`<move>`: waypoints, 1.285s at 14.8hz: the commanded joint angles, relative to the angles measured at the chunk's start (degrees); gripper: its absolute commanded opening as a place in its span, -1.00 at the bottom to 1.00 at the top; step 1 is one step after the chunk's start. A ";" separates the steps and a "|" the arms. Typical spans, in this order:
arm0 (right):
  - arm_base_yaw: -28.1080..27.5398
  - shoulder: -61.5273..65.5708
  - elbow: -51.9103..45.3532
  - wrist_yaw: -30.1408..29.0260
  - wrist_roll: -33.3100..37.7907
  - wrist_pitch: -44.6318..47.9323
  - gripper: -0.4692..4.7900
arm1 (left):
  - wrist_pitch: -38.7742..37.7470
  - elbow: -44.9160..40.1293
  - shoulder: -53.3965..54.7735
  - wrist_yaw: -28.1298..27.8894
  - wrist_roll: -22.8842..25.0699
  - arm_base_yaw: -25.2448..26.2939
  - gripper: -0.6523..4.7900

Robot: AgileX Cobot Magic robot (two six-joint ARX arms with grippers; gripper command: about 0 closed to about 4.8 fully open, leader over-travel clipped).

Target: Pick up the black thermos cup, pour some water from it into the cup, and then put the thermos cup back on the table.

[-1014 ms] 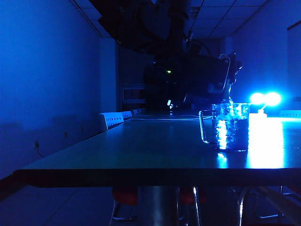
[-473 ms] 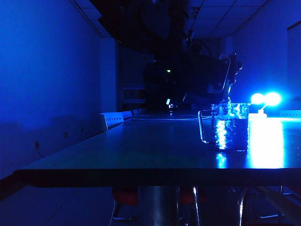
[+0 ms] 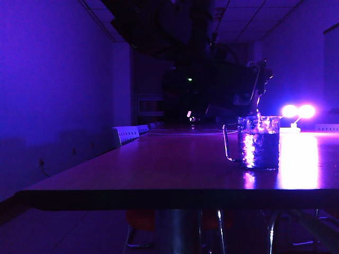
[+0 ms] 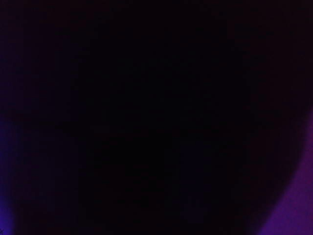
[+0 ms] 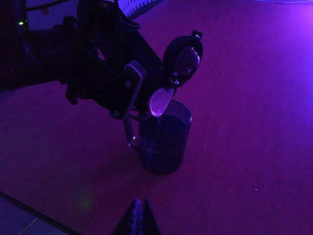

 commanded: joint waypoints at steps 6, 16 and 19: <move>-0.02 0.07 0.24 -0.37 -0.09 0.55 -0.84 | 1.79 0.52 -0.57 -0.44 0.66 -0.13 0.34; -0.02 0.07 0.24 -0.37 -0.09 0.52 -0.84 | 1.81 0.68 -0.59 -0.42 1.79 -0.13 0.34; -0.02 0.07 0.24 -0.37 -0.11 0.07 -0.84 | 1.81 0.68 -0.59 -0.42 2.36 -0.13 0.34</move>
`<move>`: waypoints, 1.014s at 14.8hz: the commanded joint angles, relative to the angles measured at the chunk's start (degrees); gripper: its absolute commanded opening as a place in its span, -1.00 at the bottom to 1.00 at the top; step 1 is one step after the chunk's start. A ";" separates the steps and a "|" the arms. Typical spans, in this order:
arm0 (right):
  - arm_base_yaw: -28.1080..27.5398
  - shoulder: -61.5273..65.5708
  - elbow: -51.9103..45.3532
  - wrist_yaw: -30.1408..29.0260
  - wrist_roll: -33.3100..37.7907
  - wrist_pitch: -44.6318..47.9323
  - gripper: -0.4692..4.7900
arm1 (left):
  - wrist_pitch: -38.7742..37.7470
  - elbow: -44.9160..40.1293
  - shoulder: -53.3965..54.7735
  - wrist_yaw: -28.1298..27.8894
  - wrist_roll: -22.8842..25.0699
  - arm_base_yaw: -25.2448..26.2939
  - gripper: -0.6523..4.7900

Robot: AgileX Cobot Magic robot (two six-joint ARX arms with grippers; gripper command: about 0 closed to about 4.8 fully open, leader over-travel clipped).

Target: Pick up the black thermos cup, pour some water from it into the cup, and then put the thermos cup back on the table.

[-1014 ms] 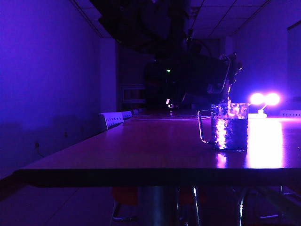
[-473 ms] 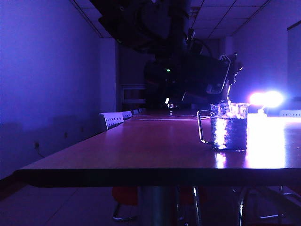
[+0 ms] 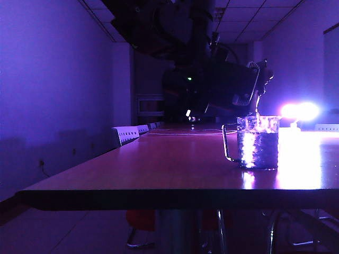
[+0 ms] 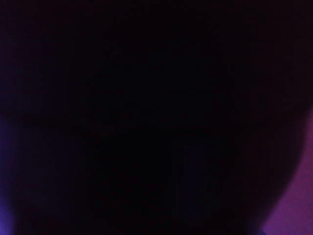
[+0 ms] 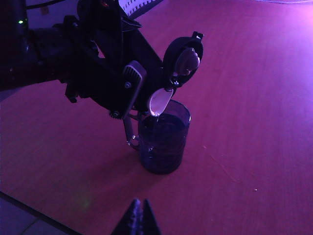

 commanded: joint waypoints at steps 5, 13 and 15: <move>-0.02 0.04 0.22 -0.37 -0.11 0.13 -0.84 | 1.62 0.52 -0.59 -0.42 2.40 -0.11 0.34; -0.02 0.04 0.24 -0.37 -0.11 0.17 -0.84 | 5.95 0.52 -0.59 1.07 -4.42 -0.11 0.34; -0.02 0.04 0.24 -0.37 -0.11 0.20 -0.84 | 6.73 0.52 -0.59 1.84 -7.10 -0.11 0.34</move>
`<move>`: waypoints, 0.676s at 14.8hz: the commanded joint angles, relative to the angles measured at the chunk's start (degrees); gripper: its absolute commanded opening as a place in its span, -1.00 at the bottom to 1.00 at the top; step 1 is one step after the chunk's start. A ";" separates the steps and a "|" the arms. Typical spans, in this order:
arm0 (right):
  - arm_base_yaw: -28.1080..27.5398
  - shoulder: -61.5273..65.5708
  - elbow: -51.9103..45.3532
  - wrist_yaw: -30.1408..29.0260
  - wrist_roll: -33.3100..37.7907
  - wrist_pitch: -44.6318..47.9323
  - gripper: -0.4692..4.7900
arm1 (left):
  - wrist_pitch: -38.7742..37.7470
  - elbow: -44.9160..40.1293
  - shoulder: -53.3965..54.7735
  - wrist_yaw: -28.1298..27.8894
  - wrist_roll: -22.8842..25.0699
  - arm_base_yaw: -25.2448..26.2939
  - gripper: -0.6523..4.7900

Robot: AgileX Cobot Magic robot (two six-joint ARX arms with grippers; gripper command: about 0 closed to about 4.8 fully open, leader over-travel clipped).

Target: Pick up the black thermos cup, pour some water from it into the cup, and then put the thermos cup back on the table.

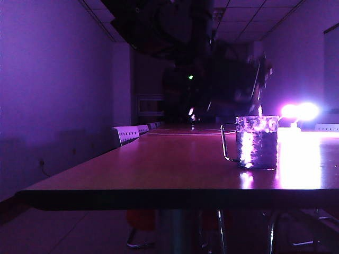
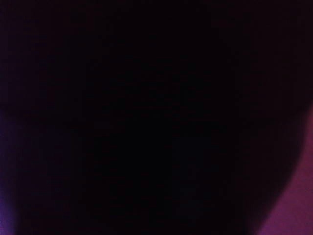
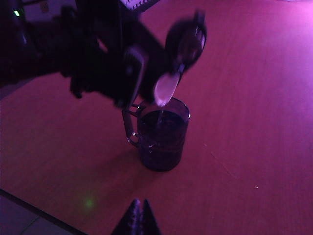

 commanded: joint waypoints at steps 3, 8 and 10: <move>-0.02 0.02 0.26 -0.35 -0.11 0.66 -0.84 | 3.63 0.48 -0.61 1.53 -7.67 -0.17 0.34; -0.02 0.04 0.26 -0.35 -0.11 1.07 -0.84 | 3.76 0.46 -0.61 1.49 -29.40 0.02 0.34; -0.02 0.02 0.26 -0.35 -0.09 1.09 -0.84 | 4.17 0.46 -0.63 0.85 -40.48 0.42 0.34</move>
